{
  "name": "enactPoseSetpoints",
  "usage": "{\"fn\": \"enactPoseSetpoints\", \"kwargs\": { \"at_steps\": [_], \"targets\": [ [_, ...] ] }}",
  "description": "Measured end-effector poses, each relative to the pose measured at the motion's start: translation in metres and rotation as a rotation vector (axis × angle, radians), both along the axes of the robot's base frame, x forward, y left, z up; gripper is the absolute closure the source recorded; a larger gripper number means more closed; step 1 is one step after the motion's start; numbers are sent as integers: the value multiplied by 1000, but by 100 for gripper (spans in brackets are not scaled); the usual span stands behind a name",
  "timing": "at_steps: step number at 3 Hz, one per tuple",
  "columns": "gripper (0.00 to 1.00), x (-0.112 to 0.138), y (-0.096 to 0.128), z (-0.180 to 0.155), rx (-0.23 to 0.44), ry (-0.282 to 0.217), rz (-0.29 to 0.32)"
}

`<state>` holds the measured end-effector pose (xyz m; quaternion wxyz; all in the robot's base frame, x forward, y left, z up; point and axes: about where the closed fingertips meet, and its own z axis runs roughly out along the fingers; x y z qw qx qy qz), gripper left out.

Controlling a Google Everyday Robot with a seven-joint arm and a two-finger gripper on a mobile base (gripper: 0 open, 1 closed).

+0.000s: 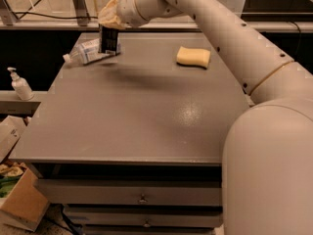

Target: Move rxbar chocolate near blue plastic bottle

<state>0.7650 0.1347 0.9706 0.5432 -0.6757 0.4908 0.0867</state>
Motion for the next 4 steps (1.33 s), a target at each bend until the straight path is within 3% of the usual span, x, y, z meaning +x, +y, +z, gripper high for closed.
{"fn": "enactPoseSetpoints", "kwargs": {
  "at_steps": [4],
  "targets": [
    [100,-11,10,-59,-59,107,32]
  ]
}}
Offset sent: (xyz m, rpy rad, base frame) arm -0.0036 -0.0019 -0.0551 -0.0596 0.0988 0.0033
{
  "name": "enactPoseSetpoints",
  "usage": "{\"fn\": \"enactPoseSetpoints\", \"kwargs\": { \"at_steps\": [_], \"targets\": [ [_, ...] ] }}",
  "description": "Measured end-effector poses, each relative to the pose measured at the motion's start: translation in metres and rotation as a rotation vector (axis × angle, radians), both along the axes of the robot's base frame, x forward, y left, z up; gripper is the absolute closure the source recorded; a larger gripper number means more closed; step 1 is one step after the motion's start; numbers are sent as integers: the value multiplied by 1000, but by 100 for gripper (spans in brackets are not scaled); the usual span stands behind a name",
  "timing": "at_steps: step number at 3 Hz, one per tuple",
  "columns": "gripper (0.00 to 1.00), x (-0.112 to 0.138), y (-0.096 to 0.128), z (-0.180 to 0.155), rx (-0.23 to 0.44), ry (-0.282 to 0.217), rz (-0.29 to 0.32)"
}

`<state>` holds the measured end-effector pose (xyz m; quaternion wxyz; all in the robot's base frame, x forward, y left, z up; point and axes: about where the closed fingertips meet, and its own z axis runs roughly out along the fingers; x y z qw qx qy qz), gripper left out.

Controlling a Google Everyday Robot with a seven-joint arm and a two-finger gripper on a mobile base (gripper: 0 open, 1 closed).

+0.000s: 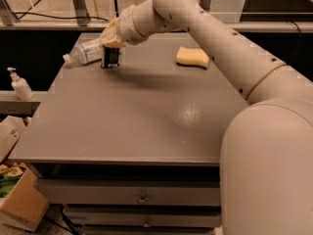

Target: Move rxbar chocolate near blue plastic bottle

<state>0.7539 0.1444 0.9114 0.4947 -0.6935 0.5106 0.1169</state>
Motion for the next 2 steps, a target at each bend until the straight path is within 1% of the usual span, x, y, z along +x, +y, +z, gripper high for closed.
{"fn": "enactPoseSetpoints", "kwargs": {
  "at_steps": [2],
  "targets": [
    [100,-13,-3,-16,-19,37,16]
  ]
}}
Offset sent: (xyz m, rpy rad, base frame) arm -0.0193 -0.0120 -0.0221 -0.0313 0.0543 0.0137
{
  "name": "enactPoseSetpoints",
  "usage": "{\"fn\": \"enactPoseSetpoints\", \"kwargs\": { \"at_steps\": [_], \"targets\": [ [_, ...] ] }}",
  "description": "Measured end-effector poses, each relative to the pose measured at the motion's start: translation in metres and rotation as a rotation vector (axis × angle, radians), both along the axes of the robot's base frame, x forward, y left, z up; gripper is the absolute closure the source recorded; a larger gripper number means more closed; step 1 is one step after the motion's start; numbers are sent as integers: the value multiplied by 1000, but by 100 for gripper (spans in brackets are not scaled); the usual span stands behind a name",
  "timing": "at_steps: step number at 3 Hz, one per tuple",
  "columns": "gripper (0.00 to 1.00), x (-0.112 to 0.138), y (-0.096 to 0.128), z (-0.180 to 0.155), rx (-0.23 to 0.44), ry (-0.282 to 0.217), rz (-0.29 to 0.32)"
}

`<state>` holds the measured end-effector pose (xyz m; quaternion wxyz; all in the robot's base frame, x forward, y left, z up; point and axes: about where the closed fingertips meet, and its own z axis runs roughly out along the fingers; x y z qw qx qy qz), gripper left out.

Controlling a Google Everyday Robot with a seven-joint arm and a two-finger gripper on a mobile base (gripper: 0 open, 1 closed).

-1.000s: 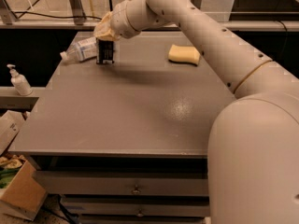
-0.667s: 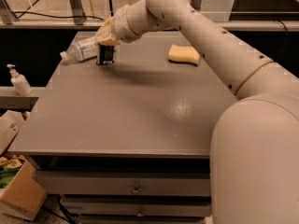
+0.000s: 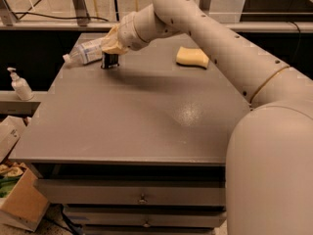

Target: Move rxbar chocolate near blue plastic bottle

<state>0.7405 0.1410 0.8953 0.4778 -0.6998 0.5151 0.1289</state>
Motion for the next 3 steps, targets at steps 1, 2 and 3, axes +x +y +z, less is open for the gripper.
{"fn": "enactPoseSetpoints", "kwargs": {
  "at_steps": [1,2,3],
  "targets": [
    [100,-4,0,-8,-10,20,7],
    [100,-10,-3,-13,-24,35,11],
    [100,-20,-19,-15,-45,47,-1]
  ]
}}
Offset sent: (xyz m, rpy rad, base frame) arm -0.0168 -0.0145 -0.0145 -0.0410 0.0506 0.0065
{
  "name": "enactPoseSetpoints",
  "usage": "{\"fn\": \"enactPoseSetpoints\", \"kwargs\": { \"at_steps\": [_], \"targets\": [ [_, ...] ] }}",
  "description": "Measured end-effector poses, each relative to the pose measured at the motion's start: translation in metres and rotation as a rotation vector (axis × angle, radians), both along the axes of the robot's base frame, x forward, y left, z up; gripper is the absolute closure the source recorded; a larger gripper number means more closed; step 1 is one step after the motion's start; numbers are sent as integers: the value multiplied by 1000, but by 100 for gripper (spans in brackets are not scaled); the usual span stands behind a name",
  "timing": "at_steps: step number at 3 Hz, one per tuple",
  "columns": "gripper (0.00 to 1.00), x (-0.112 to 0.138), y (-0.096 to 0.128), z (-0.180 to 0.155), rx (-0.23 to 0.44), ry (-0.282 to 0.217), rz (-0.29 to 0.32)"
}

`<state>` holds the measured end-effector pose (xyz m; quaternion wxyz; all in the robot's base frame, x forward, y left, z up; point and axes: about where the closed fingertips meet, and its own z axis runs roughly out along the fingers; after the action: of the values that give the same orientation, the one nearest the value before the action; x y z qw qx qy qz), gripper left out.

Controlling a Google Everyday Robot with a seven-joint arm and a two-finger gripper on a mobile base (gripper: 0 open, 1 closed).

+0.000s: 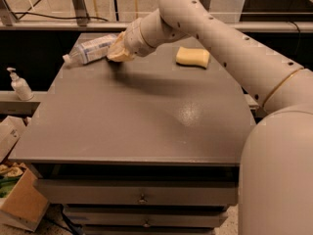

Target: Move rxbar chocolate near blue plastic bottle

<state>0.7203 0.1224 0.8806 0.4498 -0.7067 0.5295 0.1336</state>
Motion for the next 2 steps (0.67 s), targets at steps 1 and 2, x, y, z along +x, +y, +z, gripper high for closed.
{"fn": "enactPoseSetpoints", "kwargs": {
  "at_steps": [1,2],
  "targets": [
    [100,-6,-10,-1,-12,7,-8],
    [100,-8,-10,-5,-22,17,-3]
  ]
}}
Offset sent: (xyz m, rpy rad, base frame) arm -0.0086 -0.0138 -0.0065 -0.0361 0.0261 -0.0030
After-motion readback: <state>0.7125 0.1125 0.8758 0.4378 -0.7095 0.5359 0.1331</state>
